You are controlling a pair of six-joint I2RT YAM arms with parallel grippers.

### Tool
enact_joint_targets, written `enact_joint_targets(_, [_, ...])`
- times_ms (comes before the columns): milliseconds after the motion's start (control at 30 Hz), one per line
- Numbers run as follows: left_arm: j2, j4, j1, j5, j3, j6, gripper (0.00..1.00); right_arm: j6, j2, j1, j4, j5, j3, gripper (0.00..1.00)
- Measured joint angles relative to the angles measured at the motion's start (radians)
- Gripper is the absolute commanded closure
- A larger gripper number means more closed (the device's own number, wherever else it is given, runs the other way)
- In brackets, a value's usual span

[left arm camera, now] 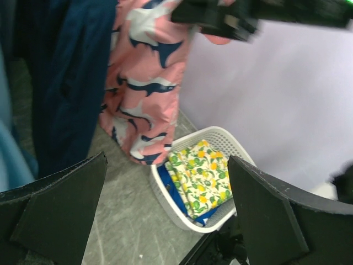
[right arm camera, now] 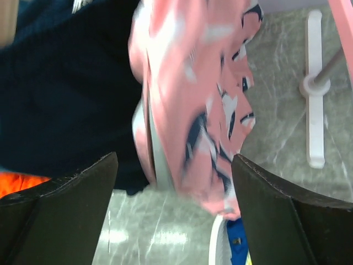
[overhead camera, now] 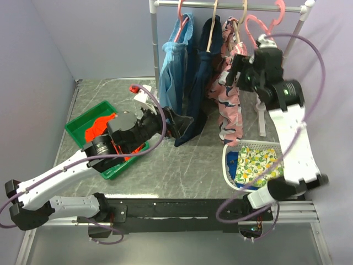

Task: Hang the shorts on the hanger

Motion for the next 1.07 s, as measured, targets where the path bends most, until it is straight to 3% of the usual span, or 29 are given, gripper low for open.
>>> enact_joint_targets(433, [-0.099,-0.086,0.085,0.008,-0.044,-0.03,0.04,0.114,-0.675,0.006,0.274,-0.067,-0.75,0.07])
enact_joint_targets(667, [-0.153,-0.139,0.092,-0.003,-0.092,-0.056,0.03,0.205,-0.889,0.042,0.355,-0.157,-1.09,0.08])
enact_joint_targets(733, [-0.169,-0.143,0.092,-0.01,-0.141,-0.078,0.04,0.233,-0.929,0.107,0.392,-0.154,-1.164,0.08])
enact_joint_targets(933, [-0.249,-0.158,0.093,-0.063,-0.427,-0.185,0.03,0.336,-0.993,0.492,0.546,-0.036,-1.403,0.07])
enact_joint_targets(1067, [-0.299,-0.191,0.094,-0.088,-0.576,-0.238,0.04,0.378,-0.977,0.607,0.676,0.026,-1.539,0.06])
